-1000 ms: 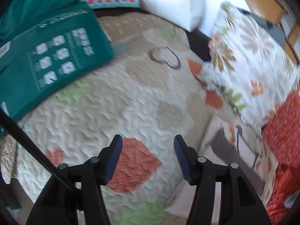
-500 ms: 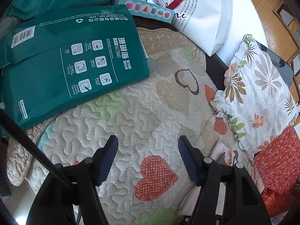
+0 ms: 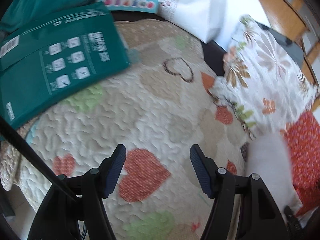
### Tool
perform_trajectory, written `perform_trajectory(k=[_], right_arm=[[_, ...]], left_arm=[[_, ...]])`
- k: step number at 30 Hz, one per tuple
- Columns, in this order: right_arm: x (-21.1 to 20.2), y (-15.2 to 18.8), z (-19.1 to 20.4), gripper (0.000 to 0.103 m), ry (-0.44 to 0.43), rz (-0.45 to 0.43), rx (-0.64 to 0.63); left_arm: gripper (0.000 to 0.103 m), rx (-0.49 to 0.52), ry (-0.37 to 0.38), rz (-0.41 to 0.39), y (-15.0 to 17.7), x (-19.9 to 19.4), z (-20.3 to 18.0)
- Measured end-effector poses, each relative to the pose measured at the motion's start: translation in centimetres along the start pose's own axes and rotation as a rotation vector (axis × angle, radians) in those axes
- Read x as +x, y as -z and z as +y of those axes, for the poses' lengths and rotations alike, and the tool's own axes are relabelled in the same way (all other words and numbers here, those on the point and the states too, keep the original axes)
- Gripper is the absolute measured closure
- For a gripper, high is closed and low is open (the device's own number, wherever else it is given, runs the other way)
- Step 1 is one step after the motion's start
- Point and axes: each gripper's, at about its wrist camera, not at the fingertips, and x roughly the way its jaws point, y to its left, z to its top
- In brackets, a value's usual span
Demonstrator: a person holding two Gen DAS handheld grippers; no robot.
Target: Fold small clothes
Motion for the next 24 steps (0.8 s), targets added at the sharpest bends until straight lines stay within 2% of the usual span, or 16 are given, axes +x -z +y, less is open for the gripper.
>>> perform_trajectory(k=[2, 4, 6, 10, 15, 17, 21, 24], right_arm=[[-1.5, 1.4, -5.3, 0.095, 0.056, 0.010, 0.082], [-1.3, 3.3, -9.2, 0.095, 0.118, 0.065, 0.127], [0.1, 5.7, -12.5, 0.095, 0.126, 0.140, 0.200], [1.4, 7.5, -14.6, 0.095, 0.071, 0.177, 0.268], [1.1, 7.3, -13.5, 0.091, 0.099, 0.177, 0.180], [-0.5, 7.3, -13.7, 0.078, 0.105, 0.163, 0.169], [-3.7, 6.2, -14.9, 0.059, 0.102, 0.076, 0.181], [-3.5, 4.3, -15.7, 0.047, 0.108, 0.054, 0.179]], left_arm=[[0.038, 0.042, 0.004, 0.009, 0.9, 0.4, -1.8], [0.038, 0.085, 0.014, 0.024, 1.9, 0.8, -3.6], [0.038, 0.141, 0.031, 0.047, 3.3, 1.4, -5.9], [0.038, 0.243, 0.085, 0.103, 6.8, 2.1, -10.3], [0.038, 0.385, 0.152, 0.174, 11.0, 2.9, -15.2], [0.038, 0.437, 0.179, 0.199, 12.6, 3.1, -17.0], [0.038, 0.503, 0.221, 0.239, 14.8, 3.6, -19.5], [0.035, 0.522, 0.249, 0.265, 15.7, 4.4, -20.8]])
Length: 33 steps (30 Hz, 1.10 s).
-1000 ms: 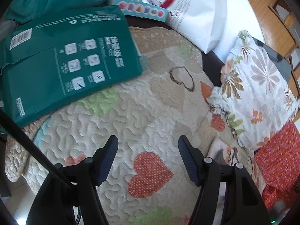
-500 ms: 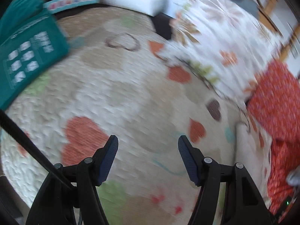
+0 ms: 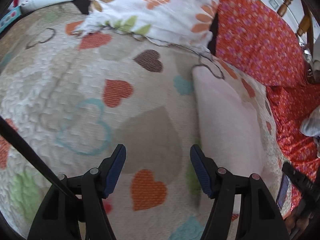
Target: Fold small clothes
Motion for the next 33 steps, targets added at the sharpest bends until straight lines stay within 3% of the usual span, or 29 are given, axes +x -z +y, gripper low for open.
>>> perform_trajectory(k=[3, 8, 11, 12, 13, 14, 15, 19, 21, 25, 29, 33], right_arm=[[3.4, -2.2, -0.2, 0.037, -0.050, 0.059, 0.010], [10.9, -3.5, -1.5, 0.037, -0.194, 0.179, 0.130], [13.3, -3.6, -1.5, 0.038, -0.299, 0.190, 0.168], [13.7, -3.8, -1.3, 0.043, -0.328, 0.189, 0.173], [14.1, -4.1, -1.0, 0.058, -0.366, 0.207, 0.181], [14.2, -4.3, -0.8, 0.063, -0.378, 0.214, 0.185], [13.9, -4.5, -0.4, 0.067, -0.382, 0.210, 0.179], [10.5, -6.1, 1.3, 0.075, -0.477, 0.117, 0.134], [9.9, -6.5, 1.7, 0.075, -0.458, 0.085, 0.118], [11.4, -5.6, 1.6, 0.073, -0.209, 0.119, 0.074], [9.3, -5.4, 1.4, 0.073, -0.191, 0.055, 0.073], [7.0, -5.0, 2.8, 0.073, -0.179, -0.001, 0.007]], left_arm=[[0.028, -0.031, 0.072, 0.032, -0.1, 1.6, -0.6], [0.015, -0.112, 0.253, 0.140, -0.1, 5.1, -1.6], [0.013, -0.117, 0.294, 0.158, 0.0, 6.6, -2.5], [0.014, -0.102, 0.313, 0.178, 0.0, 7.3, -3.0], [0.019, -0.082, 0.309, 0.175, 0.0, 7.4, -3.5], [0.059, -0.066, 0.321, 0.165, -0.2, 7.3, -3.9], [0.069, -0.046, 0.352, 0.184, -0.5, 7.1, -4.5], [0.069, -0.008, 0.382, 0.090, -2.2, 3.5, -5.5], [0.065, 0.002, 0.356, 0.062, -2.8, 2.5, -5.3], [0.063, 0.024, 0.122, 0.149, -2.0, 4.9, -4.2], [0.054, -0.027, 0.160, 0.205, -1.1, 5.4, -2.9], [0.044, 0.094, 0.040, 0.203, 0.1, 5.3, -3.6]])
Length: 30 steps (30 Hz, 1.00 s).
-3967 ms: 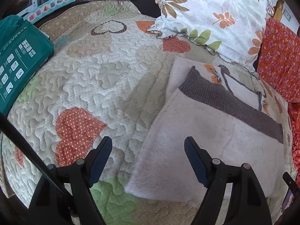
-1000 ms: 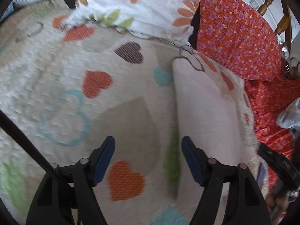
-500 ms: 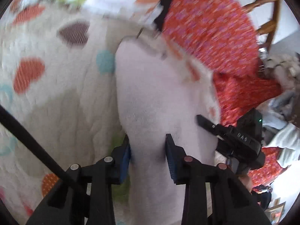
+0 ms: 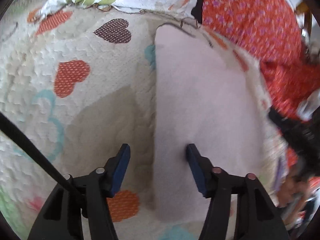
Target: Fold small clothes
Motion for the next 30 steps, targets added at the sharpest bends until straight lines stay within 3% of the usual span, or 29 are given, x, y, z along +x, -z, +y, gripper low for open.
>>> perform_trajectory(k=[4, 7, 11, 14, 16, 19, 20, 21, 23, 26, 30], right_arm=[[-0.4, 1.9, 1.7, 0.073, -0.028, 0.046, -0.073], [-0.9, 2.8, 2.9, 0.073, -0.019, 0.048, -0.118], [-1.7, 3.2, 3.3, 0.066, 0.004, 0.026, -0.144], [-1.9, 3.2, 2.9, 0.064, 0.014, 0.025, -0.125], [-1.9, 3.2, 2.5, 0.064, 0.015, 0.029, -0.107], [-2.0, 3.0, 2.0, 0.064, 0.010, 0.032, -0.091], [-2.1, 2.9, 1.9, 0.064, 0.011, 0.032, -0.088], [-2.0, 2.9, 1.8, 0.064, 0.013, 0.033, -0.085], [-1.9, 3.0, 1.8, 0.064, 0.019, 0.035, -0.086], [-1.8, 3.1, 1.9, 0.064, 0.018, 0.042, -0.095], [-1.4, 3.3, 2.3, 0.064, 0.017, 0.051, -0.118]], left_arm=[[0.046, 0.050, -0.055, 0.008, 1.2, 0.0, -0.3], [0.050, 0.065, 0.005, -0.087, 2.1, -3.1, -0.3], [0.046, 0.258, 0.061, -0.191, 4.0, -6.5, -2.8], [0.045, 0.421, 0.058, -0.175, 5.6, -6.3, -4.7], [0.045, 0.477, 0.037, -0.147, 6.3, -5.5, -5.2], [0.046, 0.533, -0.055, -0.114, 6.8, -3.4, -5.4], [0.052, 0.542, -0.088, -0.112, 6.8, -3.0, -5.4], [0.074, 0.545, -0.108, -0.109, 6.8, -2.6, -5.4], [0.088, 0.529, -0.125, -0.090, 6.7, -2.4, -5.0], [0.090, 0.483, -0.095, -0.092, 6.2, -3.4, -4.0], [0.093, 0.448, -0.119, -0.072, 6.3, -3.6, -2.2]])
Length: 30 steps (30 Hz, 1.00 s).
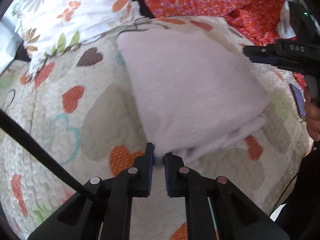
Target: Fold small clothes
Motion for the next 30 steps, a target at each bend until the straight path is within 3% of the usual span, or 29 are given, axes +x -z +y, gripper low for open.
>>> perform_trajectory(k=[7, 10, 14, 18, 20, 23, 30], right_arm=[[1.9, 0.9, 1.6, 0.064, -0.105, 0.070, -0.022], [3.2, 1.7, 1.9, 0.064, -0.138, 0.129, -0.004], [5.7, 2.8, 1.5, 0.065, -0.118, 0.239, 0.026], [5.7, 3.2, 1.1, 0.065, -0.114, 0.254, 0.072], [5.6, 3.7, 1.0, 0.065, -0.102, 0.264, 0.077], [5.3, 4.8, 1.1, 0.065, -0.074, 0.279, 0.068], [3.5, 7.9, 2.0, 0.064, -0.029, 0.252, 0.053]], left_arm=[[0.092, -0.039, 0.018, 0.042, 0.8, 0.9, 1.0], [0.086, -0.061, 0.026, 0.047, 0.8, 1.0, 1.5], [0.074, -0.048, 0.019, 0.038, 1.1, 0.6, 1.5], [0.072, -0.030, 0.029, 0.022, 1.5, -0.4, 1.3], [0.070, -0.032, 0.037, 0.002, 1.7, -1.3, 1.3], [0.057, -0.062, 0.045, -0.049, 2.0, -3.1, 1.3], [0.033, -0.161, 0.005, -0.237, 3.6, -8.2, 0.4]])
